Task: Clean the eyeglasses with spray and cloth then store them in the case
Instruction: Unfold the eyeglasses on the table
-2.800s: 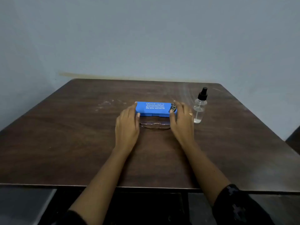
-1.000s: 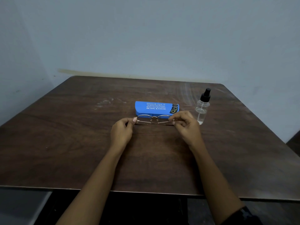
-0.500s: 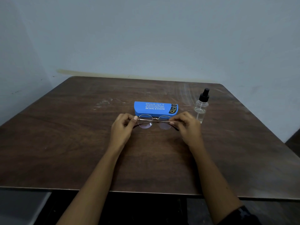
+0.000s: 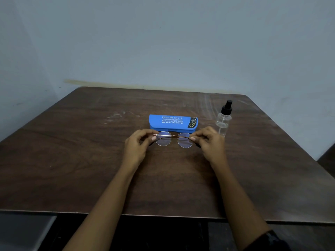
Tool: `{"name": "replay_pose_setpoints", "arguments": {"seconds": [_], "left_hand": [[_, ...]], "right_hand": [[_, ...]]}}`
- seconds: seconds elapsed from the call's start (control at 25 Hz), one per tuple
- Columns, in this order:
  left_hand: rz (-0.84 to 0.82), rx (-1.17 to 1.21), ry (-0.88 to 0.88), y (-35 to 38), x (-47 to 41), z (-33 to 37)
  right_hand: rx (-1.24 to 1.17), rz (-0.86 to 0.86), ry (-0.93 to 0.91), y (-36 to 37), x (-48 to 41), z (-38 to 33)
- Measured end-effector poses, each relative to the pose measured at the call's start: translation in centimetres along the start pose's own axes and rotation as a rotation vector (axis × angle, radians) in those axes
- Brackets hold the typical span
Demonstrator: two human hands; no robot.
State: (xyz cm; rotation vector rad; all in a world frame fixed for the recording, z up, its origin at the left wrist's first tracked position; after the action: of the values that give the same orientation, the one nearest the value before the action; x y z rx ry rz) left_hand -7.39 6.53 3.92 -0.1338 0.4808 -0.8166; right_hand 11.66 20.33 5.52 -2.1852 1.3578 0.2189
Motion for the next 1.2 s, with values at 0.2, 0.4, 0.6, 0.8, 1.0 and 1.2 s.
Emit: {"name": "replay_pose_setpoints", "arguments": {"seconds": [0.2,0.4,0.6,0.8,1.0,1.2], "left_hand": [[-0.026,-0.131,0.056,0.0,-0.1,1.0],[-0.053,-0.156,0.043,0.3,-0.6,0.9],[-0.048,-0.044,-0.077,0.2,-0.8,-0.7],[-0.03,0.037,-0.096,-0.1,-0.7,-1.3],[0.057,0.086,-0.073,-0.7,-0.3,-1.3],[0.074,0.058,-0.006,-1.0,-0.1,-0.4]], "right_hand": [[0.007,-0.016,-0.007,0.0,-0.1,0.2],[-0.134,-0.075,0.117,0.4,-0.1,1.7],[-0.246,-0.127,0.221,1.0,0.2,2.8],[-0.263,-0.115,0.259,1.0,0.4,3.2],[-0.235,-0.091,0.264,0.9,0.5,3.3],[-0.164,-0.052,0.218,0.7,0.5,2.7]]}}
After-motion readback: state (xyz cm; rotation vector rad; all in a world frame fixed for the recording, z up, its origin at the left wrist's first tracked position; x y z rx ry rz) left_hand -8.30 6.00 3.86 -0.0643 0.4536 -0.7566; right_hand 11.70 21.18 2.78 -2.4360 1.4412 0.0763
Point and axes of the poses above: each hand's wrist, its own x-axis away from the middle knuckle, its own y-axis out of the palm, z = x × y, the point moved 10 cm from there along -x, towards the middle knuckle, and after that the axes turned 5 degrees about -z, right-handed, at the moved point
